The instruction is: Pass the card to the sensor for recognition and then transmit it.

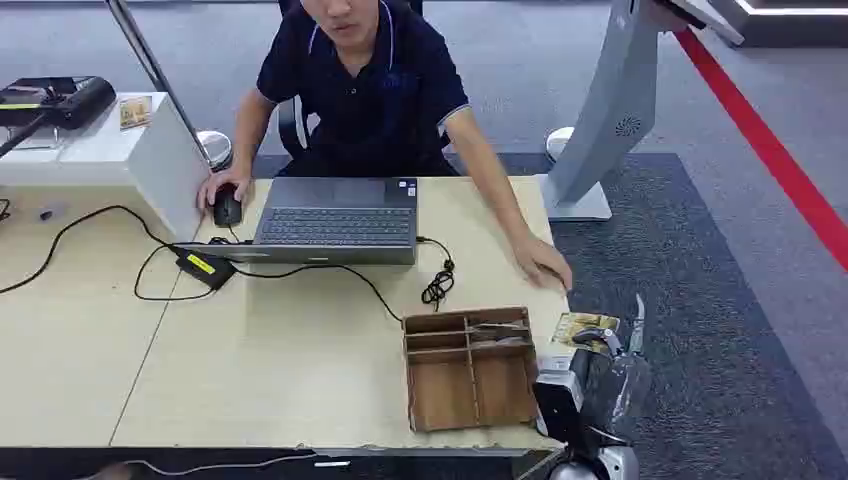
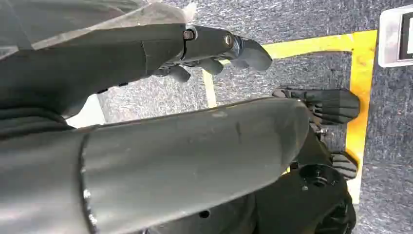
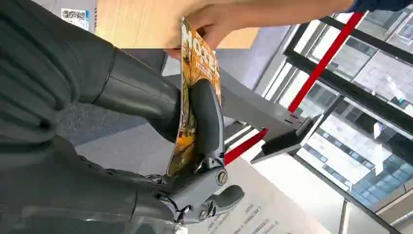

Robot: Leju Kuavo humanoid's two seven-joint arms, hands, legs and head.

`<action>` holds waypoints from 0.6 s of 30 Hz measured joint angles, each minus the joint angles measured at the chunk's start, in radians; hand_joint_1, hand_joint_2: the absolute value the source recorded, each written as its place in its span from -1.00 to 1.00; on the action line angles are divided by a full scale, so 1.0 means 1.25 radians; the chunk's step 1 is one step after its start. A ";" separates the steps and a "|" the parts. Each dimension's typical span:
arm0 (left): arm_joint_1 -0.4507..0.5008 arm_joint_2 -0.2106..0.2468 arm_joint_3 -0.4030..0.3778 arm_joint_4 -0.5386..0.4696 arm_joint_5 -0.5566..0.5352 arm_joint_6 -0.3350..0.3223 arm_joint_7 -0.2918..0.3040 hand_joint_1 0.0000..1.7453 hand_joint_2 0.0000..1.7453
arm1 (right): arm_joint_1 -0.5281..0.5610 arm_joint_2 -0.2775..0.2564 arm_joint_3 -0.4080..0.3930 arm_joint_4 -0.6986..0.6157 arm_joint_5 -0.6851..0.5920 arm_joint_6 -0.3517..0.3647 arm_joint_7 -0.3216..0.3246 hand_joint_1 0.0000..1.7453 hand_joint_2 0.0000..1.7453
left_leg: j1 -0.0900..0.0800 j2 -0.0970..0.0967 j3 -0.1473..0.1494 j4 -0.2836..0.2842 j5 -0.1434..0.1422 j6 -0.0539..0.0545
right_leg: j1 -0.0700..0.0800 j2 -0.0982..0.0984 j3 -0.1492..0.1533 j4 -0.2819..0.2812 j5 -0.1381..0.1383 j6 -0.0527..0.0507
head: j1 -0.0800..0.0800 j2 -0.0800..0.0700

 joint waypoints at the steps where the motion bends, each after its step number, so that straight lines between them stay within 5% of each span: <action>1: 0.000 0.000 0.000 0.000 0.000 0.000 -0.001 -1.00 -1.00 | 0.000 0.000 0.000 0.000 0.000 0.000 0.000 1.00 1.00 | 0.000 0.000 0.000 0.000 0.000 0.000 | 0.000 0.000 0.000 0.000 0.000 0.000 | 0.000 0.000; 18: 0.000 0.000 0.000 0.000 0.000 0.001 -0.002 -1.00 -1.00 | -0.013 -0.001 -0.036 0.015 0.069 0.000 0.024 1.00 1.00 | 0.000 0.000 0.000 0.000 0.000 0.000 | 0.000 0.000 0.000 0.000 0.000 0.000 | 0.000 0.000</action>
